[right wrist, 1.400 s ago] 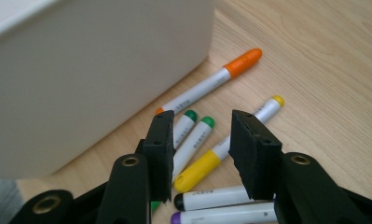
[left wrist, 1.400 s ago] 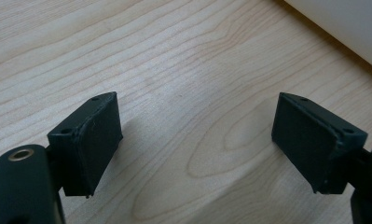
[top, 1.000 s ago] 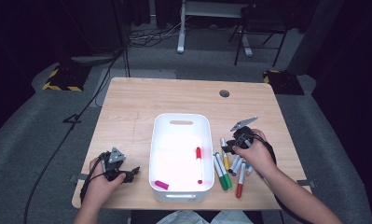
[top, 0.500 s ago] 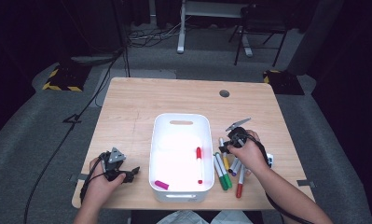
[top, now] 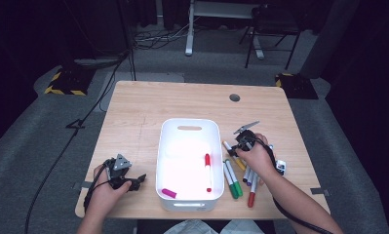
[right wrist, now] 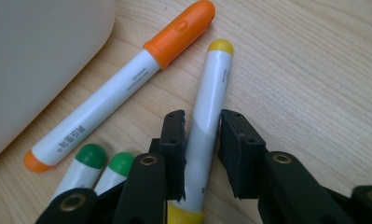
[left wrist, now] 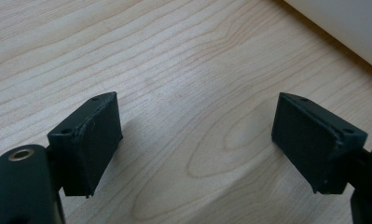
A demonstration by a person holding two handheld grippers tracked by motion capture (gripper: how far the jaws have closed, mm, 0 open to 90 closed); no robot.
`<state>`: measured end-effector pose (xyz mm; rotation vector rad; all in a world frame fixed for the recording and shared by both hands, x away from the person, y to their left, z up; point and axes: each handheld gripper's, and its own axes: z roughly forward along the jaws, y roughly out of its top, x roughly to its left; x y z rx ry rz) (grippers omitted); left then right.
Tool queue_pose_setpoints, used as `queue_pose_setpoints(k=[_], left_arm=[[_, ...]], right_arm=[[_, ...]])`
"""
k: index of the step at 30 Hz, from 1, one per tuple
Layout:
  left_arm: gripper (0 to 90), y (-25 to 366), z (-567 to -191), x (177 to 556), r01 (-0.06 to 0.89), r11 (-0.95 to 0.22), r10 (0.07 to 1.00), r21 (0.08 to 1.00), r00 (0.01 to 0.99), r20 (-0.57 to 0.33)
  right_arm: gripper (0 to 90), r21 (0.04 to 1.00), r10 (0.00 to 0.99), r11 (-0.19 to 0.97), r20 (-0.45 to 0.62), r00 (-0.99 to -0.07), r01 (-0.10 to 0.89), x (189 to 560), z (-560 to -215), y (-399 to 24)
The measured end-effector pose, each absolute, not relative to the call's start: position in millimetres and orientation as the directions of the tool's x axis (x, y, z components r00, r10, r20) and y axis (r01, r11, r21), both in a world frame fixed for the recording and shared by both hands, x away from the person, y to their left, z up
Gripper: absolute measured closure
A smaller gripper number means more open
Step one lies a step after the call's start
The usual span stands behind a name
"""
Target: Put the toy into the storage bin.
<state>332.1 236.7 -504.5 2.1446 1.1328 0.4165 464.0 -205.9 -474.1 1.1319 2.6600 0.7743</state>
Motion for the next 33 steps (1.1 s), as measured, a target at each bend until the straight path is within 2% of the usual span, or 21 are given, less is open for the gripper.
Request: queue_pose_setpoints(k=[4, 11, 22, 33], left_arm=[[16.3, 236.6, -504.5, 332.1, 0.606, -0.400, 0.820, 0.688, 0.572, -0.027], [16.3, 236.7, -504.5, 332.1, 0.606, -0.400, 0.819, 0.687, 0.573, -0.027], [16.3, 236.7, -504.4, 332.1, 0.606, -0.401, 0.819, 0.687, 0.573, -0.028], [16.3, 236.6, -504.4, 332.3, 0.605, -0.398, 0.822, 0.689, 0.569, -0.024]], right_arm=[[76.7, 0.510, 0.705, 0.587, 0.059, -0.707, 0.629, 465.8, -473.7, -204.7], [76.8, 0.514, 0.707, 0.581, 0.066, -0.704, 0.631, 467.0, -471.7, -206.4], [77.0, 0.566, 0.693, 0.543, 0.116, -0.712, 0.620, 457.3, -433.4, -212.4], [76.9, 0.613, 0.656, 0.549, 0.105, -0.747, 0.568, 440.6, -398.0, -214.3]])
